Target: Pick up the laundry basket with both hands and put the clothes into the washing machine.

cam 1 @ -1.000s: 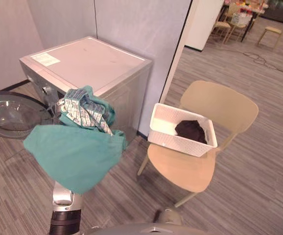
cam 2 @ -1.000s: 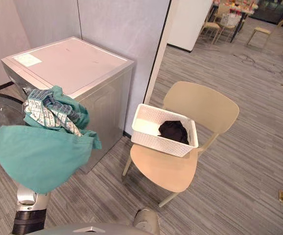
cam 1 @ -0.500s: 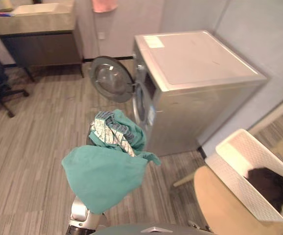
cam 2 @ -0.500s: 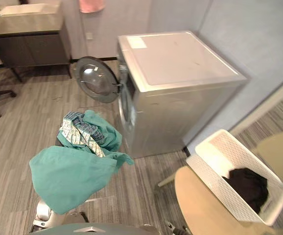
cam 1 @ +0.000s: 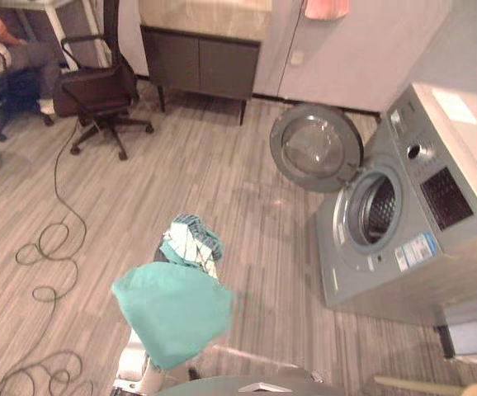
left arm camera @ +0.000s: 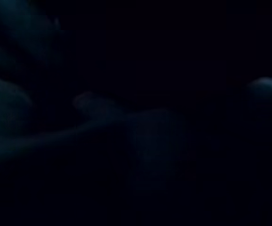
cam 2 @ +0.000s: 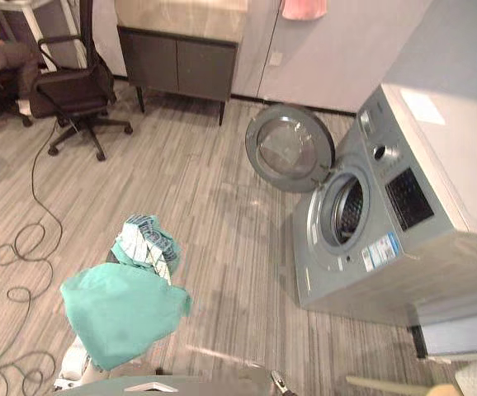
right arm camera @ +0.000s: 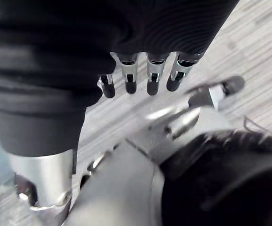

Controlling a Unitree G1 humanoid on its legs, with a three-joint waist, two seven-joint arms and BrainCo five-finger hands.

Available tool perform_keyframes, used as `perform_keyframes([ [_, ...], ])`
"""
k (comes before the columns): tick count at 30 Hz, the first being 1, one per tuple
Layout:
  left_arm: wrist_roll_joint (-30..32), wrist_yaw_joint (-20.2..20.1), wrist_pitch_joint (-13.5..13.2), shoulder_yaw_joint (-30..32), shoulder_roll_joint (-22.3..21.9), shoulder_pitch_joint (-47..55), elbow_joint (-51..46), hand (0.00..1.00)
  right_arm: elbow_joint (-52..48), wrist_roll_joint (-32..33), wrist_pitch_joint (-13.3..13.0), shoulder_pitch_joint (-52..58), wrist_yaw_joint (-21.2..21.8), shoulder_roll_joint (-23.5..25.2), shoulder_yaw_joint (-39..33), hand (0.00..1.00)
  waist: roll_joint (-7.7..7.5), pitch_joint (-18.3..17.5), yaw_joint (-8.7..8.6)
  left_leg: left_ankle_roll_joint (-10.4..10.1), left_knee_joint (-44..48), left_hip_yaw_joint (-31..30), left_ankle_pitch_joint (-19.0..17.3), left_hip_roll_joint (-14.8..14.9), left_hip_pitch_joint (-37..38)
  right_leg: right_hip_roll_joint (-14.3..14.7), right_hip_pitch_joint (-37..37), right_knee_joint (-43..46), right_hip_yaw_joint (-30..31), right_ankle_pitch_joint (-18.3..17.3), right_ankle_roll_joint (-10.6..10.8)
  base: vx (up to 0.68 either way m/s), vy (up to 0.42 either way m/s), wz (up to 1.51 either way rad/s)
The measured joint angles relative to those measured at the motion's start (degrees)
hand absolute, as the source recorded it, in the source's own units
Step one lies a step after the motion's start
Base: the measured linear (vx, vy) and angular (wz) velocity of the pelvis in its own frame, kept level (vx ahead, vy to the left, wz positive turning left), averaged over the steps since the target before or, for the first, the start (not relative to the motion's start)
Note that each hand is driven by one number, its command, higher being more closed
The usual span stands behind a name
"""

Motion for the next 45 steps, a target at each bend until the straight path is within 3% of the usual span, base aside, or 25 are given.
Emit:
perform_keyframes([
  [5, -0.03, -0.23, 0.42, -2.44, -0.44, -3.82, -0.09, 1.00, -5.42, 1.75, -0.56, 0.16, -0.05, 1.02, 0.80, 0.00, 0.72, 1.29, -3.03, -3.08, -6.44, 1.98, -0.60, -2.90, 9.31, 3.99, -9.21, -18.29, -23.79, -2.99, -4.97, 0.51, 0.149, 0.22],
  [6, 0.01, -0.27, 0.46, -1.96, -0.90, -4.71, -0.16, 1.00, -5.70, 1.64, -0.58, 1.06, -0.06, 1.09, 1.86, 0.00, -0.23, 0.74, -2.82, -4.56, -6.88, 4.62, -1.44, -3.92, 11.40, 5.21, -8.07, -26.20, -32.21, 0.17, -10.05, 0.55, 0.093, -0.14],
  [7, 0.03, -0.27, 0.49, -1.64, -0.96, -4.83, -0.30, 1.00, -5.71, 1.46, -0.49, 1.67, -0.06, 1.11, 3.03, 0.00, -2.10, -0.25, -2.69, -5.14, -6.79, 5.71, -1.80, -4.79, 12.79, 5.52, -6.99, -30.18, -35.67, 2.19, -12.26, 0.60, 0.052, -0.28],
  [8, 0.06, -0.30, 0.74, -1.14, -2.65, -5.16, 1.19, 1.00, -5.66, 1.53, -0.45, 2.38, 0.06, 0.26, 4.25, 0.00, -0.61, -0.50, -2.62, -6.58, -5.05, 6.81, -3.81, -3.86, 15.49, 7.25, -4.84, -32.45, -36.87, 2.34, -17.73, 0.59, 0.059, -0.40],
  [10, 0.19, -0.16, 1.96, -0.31, -3.73, -5.47, 1.72, 1.00, -6.47, 0.99, -0.50, 2.37, 0.04, -0.63, 4.03, 0.00, 0.45, -0.69, -3.33, -5.63, 8.54, 9.34, -0.81, 1.27, 12.37, 9.29, -2.07, -33.62, -35.92, 0.18, -16.10, 0.50, 0.035, -0.34],
  [12, 0.11, -0.15, 1.96, 0.59, -3.66, -5.13, 1.85, 1.00, -6.07, 1.00, -0.50, 2.85, -0.20, -0.04, 2.92, 0.00, 0.59, -0.57, -2.50, -1.69, 31.98, 8.68, 13.38, 11.19, 7.35, 14.45, 4.11, -35.93, -32.02, -1.30, -12.99, 0.48, -0.047, -0.74],
  [13, 0.08, -0.15, 1.95, 0.69, -3.62, -5.21, 1.94, 1.00, -6.13, 1.00, -0.50, 3.02, -0.27, -0.05, 3.03, 0.00, 0.87, -0.59, -1.65, -0.06, 38.36, 8.12, 14.91, 13.97, 5.53, 16.14, 5.41, -36.54, -30.31, -1.84, -12.09, 0.43, -0.032, -1.47],
  [14, 0.03, -0.11, 1.91, 0.82, -3.62, -4.97, 2.02, 1.00, -6.27, 0.97, -0.50, 2.95, -0.34, -0.26, 4.03, 0.00, 0.79, -0.35, -0.02, 1.60, 49.55, 6.16, 16.06, 18.27, 1.24, 18.16, 7.69, -36.93, -26.79, -2.90, -11.89, 0.32, -0.003, -1.33],
  [16, 0.01, -0.06, 1.96, 0.84, -3.62, -3.46, 2.08, 1.00, -6.88, 0.96, -0.43, 2.53, -0.51, -0.18, 5.81, 0.00, 0.01, -0.42, 0.39, 1.01, 57.17, 1.49, 15.57, 20.57, -5.91, 19.11, 10.22, -37.62, -21.19, -4.22, -11.33, 0.37, 0.055, -1.63],
  [19, 0.00, -0.02, 2.08, 1.05, -3.72, -0.17, 2.55, 1.00, -8.79, 0.78, -0.57, 1.78, -0.59, -0.42, 8.90, 0.00, -0.37, -0.99, 1.63, 0.67, 50.72, -0.20, 11.98, 23.77, -13.12, 20.74, 13.79, -42.39, -9.44, -2.44, -8.46, 0.33, 0.089, -1.92],
  [21, 0.18, -0.23, 2.12, 1.37, -3.75, 0.41, 3.66, 1.00, -10.04, -1.03, -0.58, 1.23, -0.60, -0.56, 9.62, 0.00, 0.30, -1.44, 1.94, 0.39, 39.44, -3.04, 9.40, 22.81, -15.70, 21.07, 15.45, -44.13, -3.42, -1.42, -7.74, 0.34, 0.173, -1.85],
  [24, 0.96, -0.18, 2.30, 3.36, -3.80, 0.92, 5.76, 1.00, -10.18, -3.64, -0.79, 0.67, -0.55, -0.64, 14.35, 0.00, -0.12, -1.49, 2.25, -2.41, 14.40, -14.39, 6.76, 13.81, -16.21, 19.96, 17.12, -45.26, 7.51, -1.01, -6.59, 0.44, 0.345, -1.89],
  [26, 2.52, -0.12, 2.22, 5.04, -3.92, 0.98, 9.48, 1.00, -10.26, -5.61, -1.13, 0.27, -0.36, -0.09, 16.43, 0.00, 0.59, -1.99, 2.05, -3.72, 3.50, -21.94, 10.67, 8.36, -16.97, 19.12, 17.75, -45.42, 15.66, -1.72, -2.24, 0.42, 0.420, -2.09],
  [27, 2.85, -0.18, 2.24, 4.89, -3.93, 1.32, 11.23, 1.00, -10.37, -5.86, -1.33, 0.58, -0.36, -0.58, 16.33, 0.00, 1.93, -2.75, 1.84, -2.48, 0.98, -21.36, 15.96, 8.44, -17.03, 19.54, 17.80, -44.99, 18.64, -2.73, -0.25, 0.40, 0.489, -1.83],
  [28, 2.98, -0.30, 2.32, 5.34, -3.43, 1.72, 12.92, 1.00, -9.78, -5.93, -1.73, 0.25, -0.42, -0.56, 16.36, 0.00, 1.81, -3.60, 1.71, -7.90, 3.75, -20.14, 14.66, 8.90, -16.82, 18.97, 17.90, -44.30, 21.95, -3.95, 1.50, 0.38, 0.478, -1.32],
  [30, 2.98, -0.11, 2.64, 7.83, -3.34, 1.56, 16.18, 1.00, -9.21, -6.97, -2.03, 0.24, -0.40, 2.13, 17.12, 0.00, -2.30, -4.54, 0.50, -5.23, 5.42, -10.25, 9.08, 8.54, -14.81, 14.23, 14.11, -42.97, 27.16, -2.67, 4.40, 0.35, 0.532, -2.15],
  [32, 2.95, -0.07, 2.71, 9.53, -3.16, 0.31, 18.27, 1.00, -7.69, -7.96, -2.02, -1.07, -0.05, 2.04, 18.60, 0.00, -3.09, -4.62, 0.70, -4.29, 3.98, -1.28, 7.11, 10.41, -12.43, 11.72, 10.30, -43.60, 23.88, 1.09, 5.13, 0.18, 0.456, -2.45],
  [34, 2.92, -0.03, 2.85, 10.21, -1.19, -2.55, 22.54, 1.00, -3.50, -8.05, -1.93, -3.63, -0.10, 0.30, 18.51, 0.00, -2.49, -4.54, 0.61, -4.69, -0.31, 7.42, 6.78, 10.92, -9.27, 6.77, 7.01, -45.74, 2.64, 3.89, 2.95, 0.04, 0.311, -2.07],
  [36, 2.91, -0.07, 3.10, 10.97, -0.21, -5.67, 26.50, 1.00, -2.80, -8.04, -1.71, -4.24, -0.18, -1.05, 18.52, 0.00, -1.86, -4.76, 0.25, -4.49, -1.97, 11.14, 7.37, 10.96, -9.08, 6.46, 6.05, -49.32, -5.04, 6.55, 1.72, 0.05, 0.183, -1.24],
  [39, 2.90, 0.31, 3.73, 11.62, 2.19, -12.27, 35.93, 1.00, -1.20, -8.07, -1.69, -6.18, -0.31, -1.92, 18.70, 0.00, -1.74, -4.70, -0.62, -4.14, -2.00, 14.52, 7.78, 11.20, -8.61, 7.20, 4.31, -51.95, -6.47, 13.48, 1.86, 0.11, 0.001, -0.88],
  [41, 2.89, 1.31, 4.04, 11.37, 0.68, -15.39, 40.81, 1.00, -3.80, -8.03, -1.86, -7.02, -0.41, -4.07, 19.33, 0.00, 2.69, -1.72, -1.44, -4.36, -1.97, 14.58, 7.90, 14.29, -5.44, 7.52, -0.79, -40.21, -5.62, 10.44, 1.25, 0.07, -0.062, -0.54],
  [42, 2.86, 1.79, 3.94, 11.35, 0.38, -16.27, 42.21, 1.00, -4.81, -8.02, -2.01, -7.14, -0.46, -4.47, 21.22, 0.00, 3.29, -1.26, -2.37, -5.04, -2.07, 14.61, 8.31, 15.15, -4.28, 9.06, 0.16, -46.02, -4.48, 10.32, 1.00, 0.06, -0.101, -0.12],
  [43, 2.80, 2.46, 3.86, 10.99, 1.10, -16.99, 43.16, 1.00, -5.48, -7.95, -2.03, -6.33, -0.47, -3.56, 22.61, 0.00, 0.90, -1.54, -2.91, -5.96, -2.46, 14.76, 8.54, 13.38, -2.88, 8.19, 0.37, -51.05, -3.43, 18.51, -0.05, 0.11, -0.179, 0.14],
  [44, 2.75, 2.61, 3.61, 11.03, 1.29, -17.46, 44.27, 1.00, -5.62, -7.89, -2.09, -6.21, -0.45, -3.55, 22.70, 0.00, 0.66, -1.61, -3.23, -7.04, -2.52, 14.45, 7.88, 13.04, -2.42, 7.48, 0.51, -50.10, -3.13, 16.75, 3.12, 0.12, -0.191, 0.00],
  [45, 2.72, 3.61, 3.51, 11.03, 0.03, -17.98, 45.85, 1.00, -5.66, -7.96, -2.07, -6.49, -0.49, -4.05, 23.88, 0.00, 2.14, -1.85, -2.99, -7.95, -3.32, 14.56, 8.45, 14.69, -2.21, 8.77, -0.20, -49.30, -3.21, 16.33, 2.39, 0.12, -0.252, -0.08],
])
